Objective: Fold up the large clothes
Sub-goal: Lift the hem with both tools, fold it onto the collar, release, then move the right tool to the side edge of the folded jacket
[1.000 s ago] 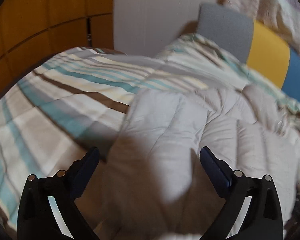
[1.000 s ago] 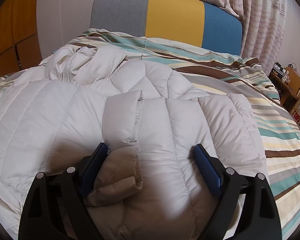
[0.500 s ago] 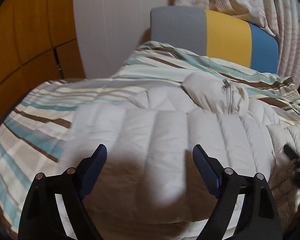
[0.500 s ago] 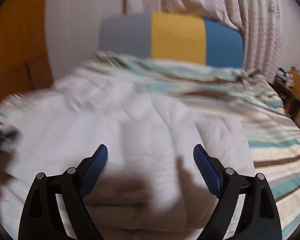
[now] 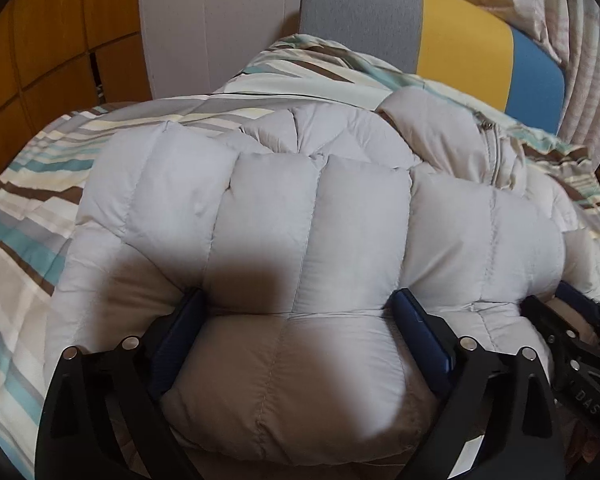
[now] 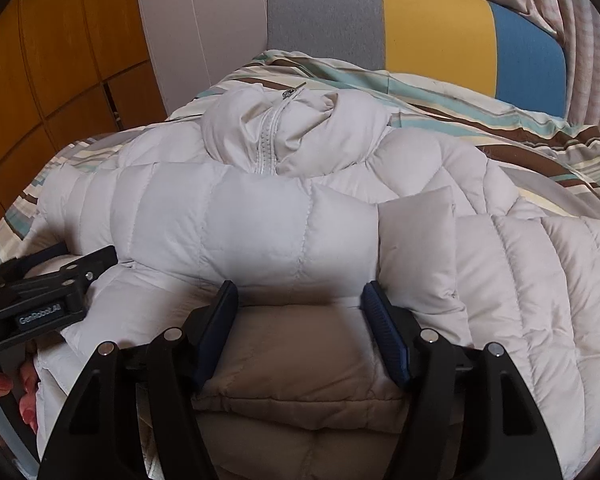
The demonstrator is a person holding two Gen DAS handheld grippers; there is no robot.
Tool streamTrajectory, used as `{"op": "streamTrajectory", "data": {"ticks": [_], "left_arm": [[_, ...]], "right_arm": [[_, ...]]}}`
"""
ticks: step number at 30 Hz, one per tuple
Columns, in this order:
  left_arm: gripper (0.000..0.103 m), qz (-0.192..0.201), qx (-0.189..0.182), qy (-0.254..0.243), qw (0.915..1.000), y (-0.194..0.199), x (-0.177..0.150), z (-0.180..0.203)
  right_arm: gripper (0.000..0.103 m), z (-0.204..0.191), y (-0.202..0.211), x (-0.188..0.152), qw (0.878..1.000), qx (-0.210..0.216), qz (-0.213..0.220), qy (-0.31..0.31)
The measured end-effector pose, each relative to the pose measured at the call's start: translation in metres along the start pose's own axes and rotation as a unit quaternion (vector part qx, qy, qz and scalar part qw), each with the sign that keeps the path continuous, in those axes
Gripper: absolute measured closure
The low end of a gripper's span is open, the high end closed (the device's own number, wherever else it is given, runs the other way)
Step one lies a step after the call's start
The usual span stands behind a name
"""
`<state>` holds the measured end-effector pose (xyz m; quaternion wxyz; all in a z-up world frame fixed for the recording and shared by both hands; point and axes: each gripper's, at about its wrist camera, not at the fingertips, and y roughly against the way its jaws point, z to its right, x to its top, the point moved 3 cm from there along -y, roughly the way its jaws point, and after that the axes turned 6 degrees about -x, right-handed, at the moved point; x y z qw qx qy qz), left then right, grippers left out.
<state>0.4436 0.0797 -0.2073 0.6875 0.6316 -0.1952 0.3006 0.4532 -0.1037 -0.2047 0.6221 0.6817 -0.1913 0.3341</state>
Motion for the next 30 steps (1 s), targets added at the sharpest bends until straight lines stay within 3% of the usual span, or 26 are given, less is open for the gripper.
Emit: {"op": "streamTrajectory", "data": {"ticks": [5, 10, 16, 19, 24, 30], "left_arm": [[0.006, 0.008, -0.007, 0.004, 0.9999, 0.012, 0.001, -0.001], [0.003, 0.02, -0.002, 0.006, 0.9998, 0.051, -0.003, -0.004], [0.003, 0.047, -0.006, 0.015, 0.9988, 0.097, -0.027, -0.017], [0.003, 0.035, -0.01, 0.017, 0.9992, 0.106, -0.047, -0.021], [0.003, 0.008, -0.02, 0.035, 0.9992, 0.117, -0.083, -0.027], [0.003, 0.015, -0.005, -0.001, 0.9999, 0.139, -0.119, -0.027]], "right_arm": [[0.035, 0.002, 0.001, 0.001, 1.0, 0.002, 0.005, -0.002], [0.021, 0.003, 0.009, 0.003, 1.0, 0.004, -0.001, -0.002], [0.009, 0.006, 0.048, -0.006, 1.0, 0.002, -0.008, -0.014], [0.008, 0.005, 0.068, -0.018, 1.0, -0.017, -0.013, -0.007], [0.008, 0.006, 0.095, -0.046, 0.999, -0.011, -0.03, 0.003], [0.009, 0.025, 0.135, -0.079, 1.0, -0.017, -0.019, -0.013]]}}
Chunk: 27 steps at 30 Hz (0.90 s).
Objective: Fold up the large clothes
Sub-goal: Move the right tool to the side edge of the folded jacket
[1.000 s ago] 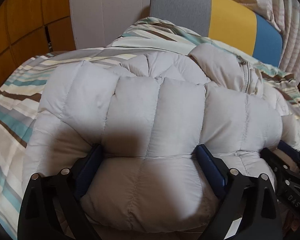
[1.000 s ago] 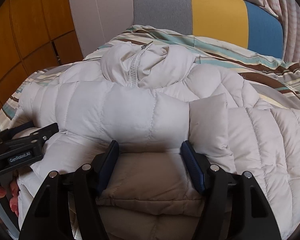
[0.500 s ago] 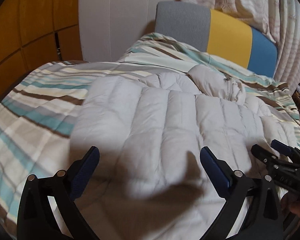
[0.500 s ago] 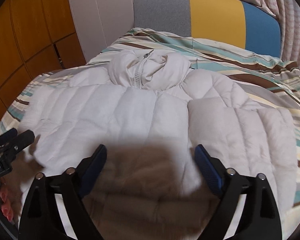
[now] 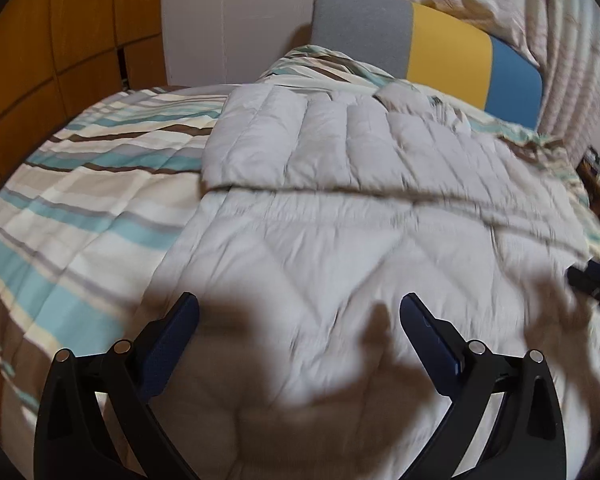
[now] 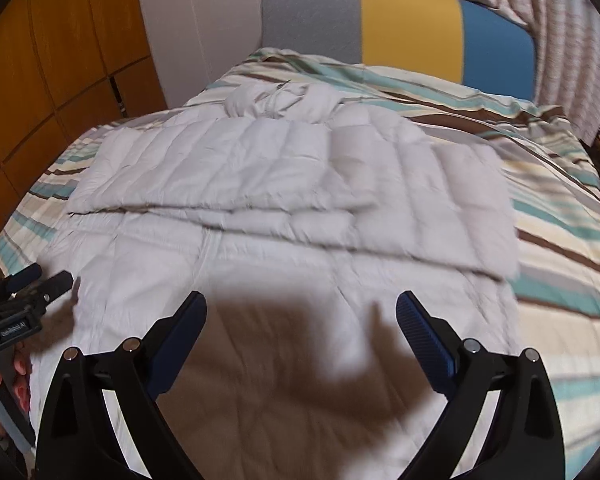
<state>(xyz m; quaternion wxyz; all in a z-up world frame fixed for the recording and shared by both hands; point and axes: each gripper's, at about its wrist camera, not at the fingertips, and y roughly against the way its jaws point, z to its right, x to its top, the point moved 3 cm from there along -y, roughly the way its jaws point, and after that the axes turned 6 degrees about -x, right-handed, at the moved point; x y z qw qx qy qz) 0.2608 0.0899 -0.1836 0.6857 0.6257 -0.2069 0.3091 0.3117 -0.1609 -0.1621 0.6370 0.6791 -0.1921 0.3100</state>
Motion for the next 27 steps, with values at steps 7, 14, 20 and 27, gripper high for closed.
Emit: {"op": "streamTrajectory", "data": {"ticks": [7, 14, 20, 27], "left_arm": [[0.003, 0.019, 0.022, -0.042, 0.9987, 0.032, -0.039, -0.005], [0.004, 0.042, 0.032, -0.024, 0.9983, 0.066, -0.063, -0.029], [0.007, 0.035, 0.026, 0.027, 0.9987, 0.083, -0.088, -0.055], [0.017, 0.001, -0.014, 0.029, 0.9995, 0.09, -0.125, -0.059]], "right_arm": [[0.031, 0.049, 0.052, -0.054, 0.999, -0.011, 0.004, -0.05], [0.037, 0.104, 0.098, -0.11, 0.995, -0.033, -0.002, -0.099], [0.038, 0.125, 0.124, -0.147, 0.993, -0.032, -0.019, -0.115], [0.038, 0.128, 0.133, -0.188, 0.99, -0.013, -0.049, -0.129]]}}
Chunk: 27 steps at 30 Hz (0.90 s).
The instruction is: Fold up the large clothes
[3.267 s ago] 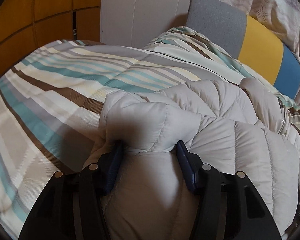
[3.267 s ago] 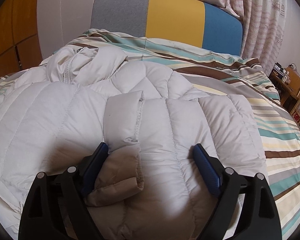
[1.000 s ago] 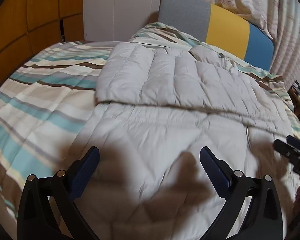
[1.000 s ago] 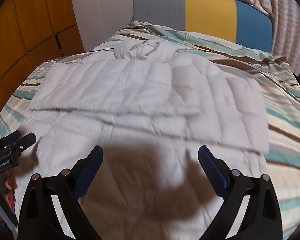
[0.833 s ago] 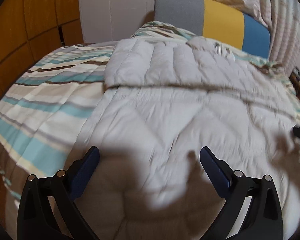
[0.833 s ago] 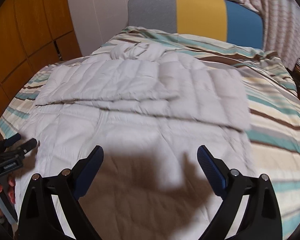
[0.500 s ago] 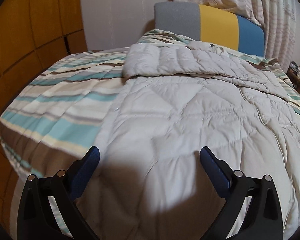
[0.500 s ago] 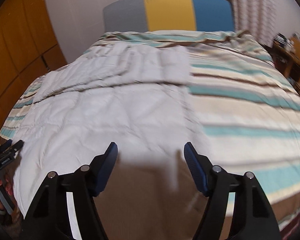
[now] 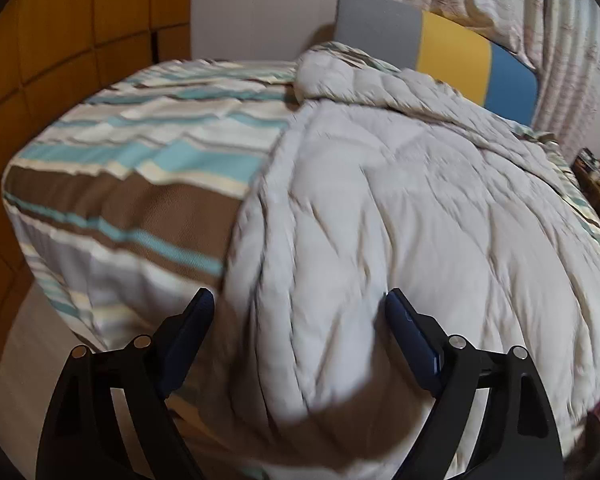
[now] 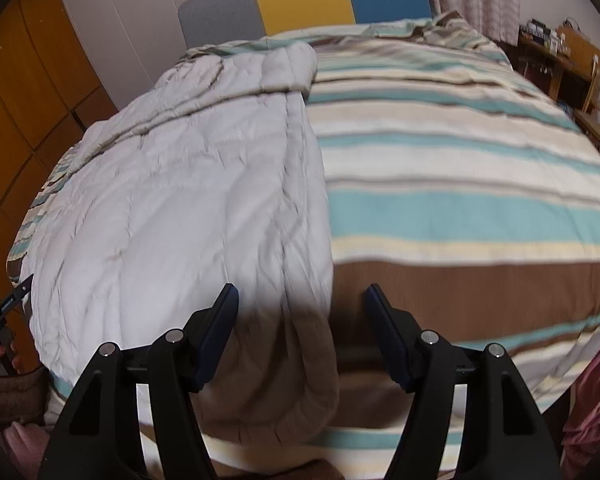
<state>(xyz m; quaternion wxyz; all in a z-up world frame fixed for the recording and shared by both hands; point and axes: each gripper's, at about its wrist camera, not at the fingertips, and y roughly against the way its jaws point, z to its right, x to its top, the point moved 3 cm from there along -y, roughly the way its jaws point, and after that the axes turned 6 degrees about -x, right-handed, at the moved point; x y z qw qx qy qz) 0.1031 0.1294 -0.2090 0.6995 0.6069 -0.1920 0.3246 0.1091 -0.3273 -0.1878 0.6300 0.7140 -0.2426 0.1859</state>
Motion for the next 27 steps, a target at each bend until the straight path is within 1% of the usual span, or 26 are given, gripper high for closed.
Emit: {"op": "streamTrajectory", "data": {"ticks": [2, 3, 4, 5, 6, 7, 8, 9, 10, 13, 18, 20, 24, 25, 27], "left_arm": [[0.026, -0.011, -0.011, 0.001, 0.9999, -0.001, -0.008, 0.002], [0.03, -0.015, -0.015, 0.001, 0.9998, -0.001, -0.012, 0.003], [0.039, -0.017, -0.019, -0.003, 0.9997, 0.0, -0.013, 0.005], [0.049, -0.018, -0.019, -0.01, 0.9996, 0.001, -0.013, 0.009], [0.055, -0.018, -0.021, -0.016, 0.9995, 0.002, -0.012, 0.013], [0.067, -0.016, -0.026, -0.019, 0.9994, 0.005, -0.01, 0.017], [0.076, -0.012, -0.029, -0.02, 0.9993, 0.007, -0.008, 0.019], [0.08, -0.008, -0.033, -0.02, 0.9992, 0.01, -0.005, 0.021], [0.084, -0.002, -0.043, -0.017, 0.9989, 0.014, 0.001, 0.023], [0.088, 0.018, -0.069, 0.0, 0.9975, 0.022, 0.02, 0.025], [0.089, 0.052, -0.097, 0.005, 0.9939, 0.033, 0.063, 0.033], [0.089, 0.063, -0.119, 0.018, 0.9908, 0.034, 0.087, 0.035], [0.089, 0.076, -0.144, 0.041, 0.9859, 0.028, 0.125, 0.034], [0.089, 0.078, -0.146, 0.045, 0.9852, 0.023, 0.14, 0.035], [0.089, 0.078, -0.146, 0.043, 0.9853, 0.015, 0.157, 0.036]], "right_arm": [[0.04, 0.002, -0.004, -0.005, 1.0, 0.011, -0.008, -0.013], [0.049, 0.001, -0.005, -0.006, 1.0, 0.017, -0.011, -0.018], [0.057, -0.001, -0.008, -0.007, 0.999, 0.026, -0.016, -0.022], [0.06, -0.004, -0.01, -0.009, 0.999, 0.039, -0.019, -0.026], [0.063, -0.007, -0.011, -0.009, 0.999, 0.042, -0.018, -0.026], [0.071, -0.009, -0.011, -0.007, 0.999, 0.043, -0.016, -0.023], [0.077, -0.012, -0.01, -0.006, 0.998, 0.05, -0.013, -0.018], [0.083, -0.015, -0.007, -0.003, 0.998, 0.059, -0.009, -0.016], [0.086, -0.017, -0.005, 0.0, 0.998, 0.064, -0.004, -0.016], [0.088, -0.021, 0.005, 0.017, 0.996, 0.088, 0.022, -0.023], [0.089, -0.023, 0.014, 0.049, 0.989, 0.132, 0.053, -0.051], [0.089, -0.023, 0.015, 0.065, 0.985, 0.147, 0.065, -0.066], [0.089, -0.025, 0.014, 0.101, 0.977, 0.171, 0.086, -0.089], [0.089, -0.027, 0.011, 0.114, 0.976, 0.174, 0.092, -0.093], [0.089, -0.029, 0.003, 0.134, 0.973, 0.183, 0.093, -0.105]]}}
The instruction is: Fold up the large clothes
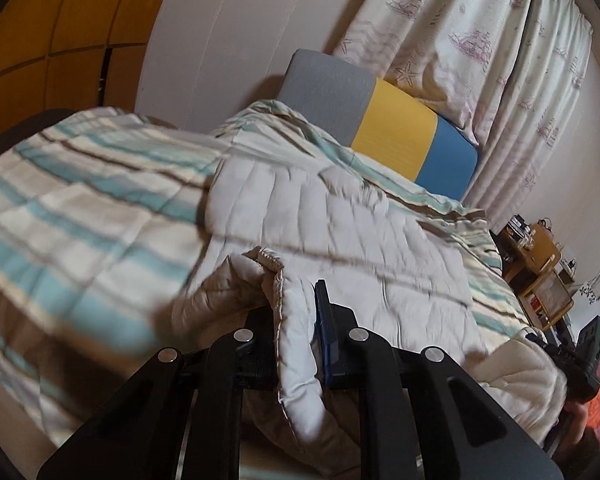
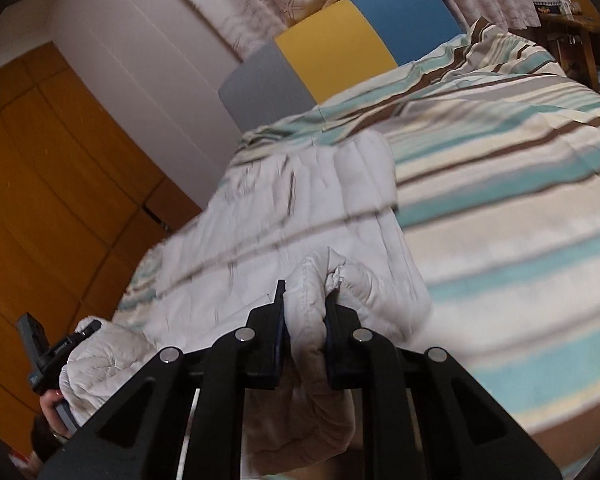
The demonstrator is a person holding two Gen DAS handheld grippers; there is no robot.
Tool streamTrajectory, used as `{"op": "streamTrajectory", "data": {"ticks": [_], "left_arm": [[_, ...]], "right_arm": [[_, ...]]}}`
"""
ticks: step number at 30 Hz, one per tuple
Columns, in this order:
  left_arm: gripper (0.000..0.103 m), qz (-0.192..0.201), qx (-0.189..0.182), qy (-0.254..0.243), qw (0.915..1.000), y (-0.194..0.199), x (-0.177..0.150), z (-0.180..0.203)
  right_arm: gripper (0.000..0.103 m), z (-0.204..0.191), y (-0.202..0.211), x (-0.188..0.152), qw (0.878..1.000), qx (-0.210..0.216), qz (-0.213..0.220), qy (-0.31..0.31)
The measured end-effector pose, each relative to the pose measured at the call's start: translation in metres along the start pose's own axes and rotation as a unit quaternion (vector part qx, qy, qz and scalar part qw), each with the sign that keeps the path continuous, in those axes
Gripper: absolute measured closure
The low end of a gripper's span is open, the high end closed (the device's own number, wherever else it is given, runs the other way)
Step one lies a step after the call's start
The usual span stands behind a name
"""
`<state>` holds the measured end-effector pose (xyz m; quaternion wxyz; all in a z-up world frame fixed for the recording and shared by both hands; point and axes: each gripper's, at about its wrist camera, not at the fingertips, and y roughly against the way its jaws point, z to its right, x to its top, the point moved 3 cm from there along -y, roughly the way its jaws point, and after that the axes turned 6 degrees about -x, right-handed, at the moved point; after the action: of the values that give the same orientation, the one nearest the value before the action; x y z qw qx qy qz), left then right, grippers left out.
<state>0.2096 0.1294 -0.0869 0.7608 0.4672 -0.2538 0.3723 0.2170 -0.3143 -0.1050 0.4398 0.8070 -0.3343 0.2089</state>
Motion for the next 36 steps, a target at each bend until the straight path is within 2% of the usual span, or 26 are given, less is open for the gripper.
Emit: {"op": "streamTrajectory", "data": {"ticks": [7, 11, 14, 18, 20, 21, 23, 24, 26, 27, 28, 29, 31, 32, 34, 36], "left_arm": [[0.089, -0.027, 0.011, 0.004, 0.9996, -0.07, 0.056, -0.011], [0.089, -0.05, 0.022, 0.009, 0.9985, -0.111, 0.072, -0.02], [0.089, -0.052, 0.026, 0.013, 0.9982, -0.133, 0.079, -0.027], [0.08, -0.051, 0.037, 0.012, 0.9979, -0.155, 0.084, -0.034], [0.072, -0.049, 0.04, 0.016, 0.9979, -0.16, 0.084, -0.038], [0.07, -0.046, 0.038, 0.022, 0.998, -0.161, 0.083, -0.041], [0.059, -0.035, 0.028, 0.035, 0.9984, -0.162, 0.084, -0.046], [0.057, -0.03, 0.023, 0.042, 0.9984, -0.161, 0.084, -0.049], [0.043, -0.021, 0.018, 0.05, 0.9984, -0.158, 0.085, -0.053], [0.04, -0.01, 0.017, 0.051, 0.9985, -0.155, 0.086, -0.055], [0.033, -0.002, 0.016, 0.051, 0.9986, -0.152, 0.086, -0.056], [0.022, 0.009, 0.016, 0.05, 0.9986, -0.148, 0.086, -0.056], [0.004, 0.044, 0.034, 0.04, 0.9976, -0.134, 0.085, -0.056], [0.003, 0.065, 0.053, 0.029, 0.9961, -0.126, 0.084, -0.056], [0.003, 0.067, 0.067, 0.011, 0.9954, -0.122, 0.081, -0.06], [0.003, 0.023, 0.081, -0.004, 0.9964, -0.133, 0.071, -0.067]], "right_arm": [[0.089, 0.014, -0.065, 0.054, 0.998, -0.001, -0.017, -0.053], [0.089, 0.027, -0.099, 0.074, 0.997, -0.001, -0.029, -0.073], [0.087, 0.039, -0.121, 0.084, 0.996, 0.0, -0.03, -0.089], [0.081, 0.052, -0.141, 0.093, 0.994, -0.002, -0.023, -0.106], [0.078, 0.057, -0.148, 0.097, 0.994, 0.001, -0.017, -0.109], [0.076, 0.058, -0.15, 0.098, 0.994, 0.003, -0.012, -0.11], [0.063, 0.061, -0.154, 0.101, 0.994, 0.011, -0.001, -0.112], [0.053, 0.061, -0.155, 0.102, 0.993, 0.017, 0.005, -0.113], [0.043, 0.059, -0.154, 0.104, 0.994, 0.025, 0.018, -0.107], [0.035, 0.056, -0.152, 0.106, 0.994, 0.03, 0.027, -0.101], [0.026, 0.053, -0.149, 0.107, 0.994, 0.039, 0.039, -0.093], [0.022, 0.051, -0.147, 0.109, 0.994, 0.042, 0.049, -0.088], [0.007, 0.046, -0.136, 0.11, 0.993, 0.037, 0.079, -0.075], [0.005, 0.045, -0.128, 0.11, 0.993, 0.029, 0.097, -0.068], [0.002, 0.047, -0.12, 0.109, 0.992, 0.012, 0.113, -0.057], [0.002, 0.054, -0.127, 0.104, 0.995, -0.025, 0.083, -0.046]]}}
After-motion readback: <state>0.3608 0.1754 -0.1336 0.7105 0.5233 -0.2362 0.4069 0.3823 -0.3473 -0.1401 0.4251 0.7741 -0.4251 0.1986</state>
